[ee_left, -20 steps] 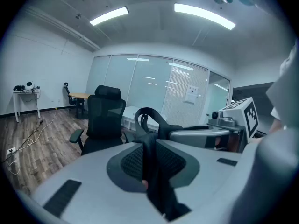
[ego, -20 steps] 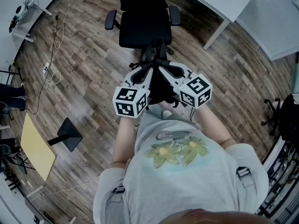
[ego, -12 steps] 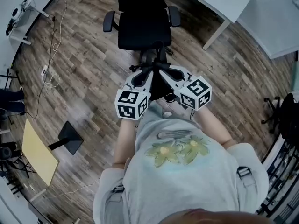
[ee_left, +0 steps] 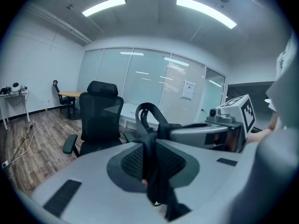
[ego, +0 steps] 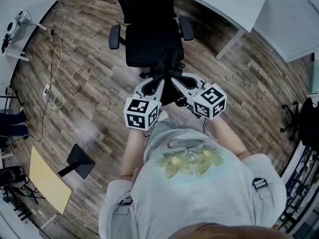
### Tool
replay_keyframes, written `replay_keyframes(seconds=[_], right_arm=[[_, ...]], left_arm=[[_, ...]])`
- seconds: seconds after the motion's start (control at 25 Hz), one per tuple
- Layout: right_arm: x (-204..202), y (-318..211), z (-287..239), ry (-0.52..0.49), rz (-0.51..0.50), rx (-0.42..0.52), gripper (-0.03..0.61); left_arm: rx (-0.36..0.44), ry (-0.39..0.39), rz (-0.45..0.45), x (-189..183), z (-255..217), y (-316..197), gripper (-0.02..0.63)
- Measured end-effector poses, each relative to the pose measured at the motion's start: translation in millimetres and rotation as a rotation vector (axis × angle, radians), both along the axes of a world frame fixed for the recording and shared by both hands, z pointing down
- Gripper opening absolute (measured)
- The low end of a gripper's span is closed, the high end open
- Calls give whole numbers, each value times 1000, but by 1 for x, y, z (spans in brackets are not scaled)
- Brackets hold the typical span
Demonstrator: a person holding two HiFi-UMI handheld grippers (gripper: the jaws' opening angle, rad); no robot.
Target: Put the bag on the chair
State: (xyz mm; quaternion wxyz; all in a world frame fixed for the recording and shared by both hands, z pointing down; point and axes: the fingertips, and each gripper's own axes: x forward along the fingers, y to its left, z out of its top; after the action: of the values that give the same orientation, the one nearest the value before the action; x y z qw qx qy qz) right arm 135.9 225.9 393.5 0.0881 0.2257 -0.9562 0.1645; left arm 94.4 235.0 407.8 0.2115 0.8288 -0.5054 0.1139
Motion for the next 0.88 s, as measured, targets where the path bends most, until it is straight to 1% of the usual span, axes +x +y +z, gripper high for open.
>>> replay_keyframes(seconds=[0.16, 0.32, 0.56, 0.88], right_arm=[[-14, -18, 0, 3, 17, -1, 37], [-21, -26, 3, 9, 29, -8, 37], [-33, -38, 2, 15, 43, -13, 37], [-56, -52, 12, 29, 26, -42, 37]], left_arm=[[4, 3, 33, -15, 0, -20, 69], [2, 5, 62, -22, 3, -28, 69], [4, 18, 67, -34, 3, -38, 69], [-36, 33, 48, -56, 13, -51, 69]])
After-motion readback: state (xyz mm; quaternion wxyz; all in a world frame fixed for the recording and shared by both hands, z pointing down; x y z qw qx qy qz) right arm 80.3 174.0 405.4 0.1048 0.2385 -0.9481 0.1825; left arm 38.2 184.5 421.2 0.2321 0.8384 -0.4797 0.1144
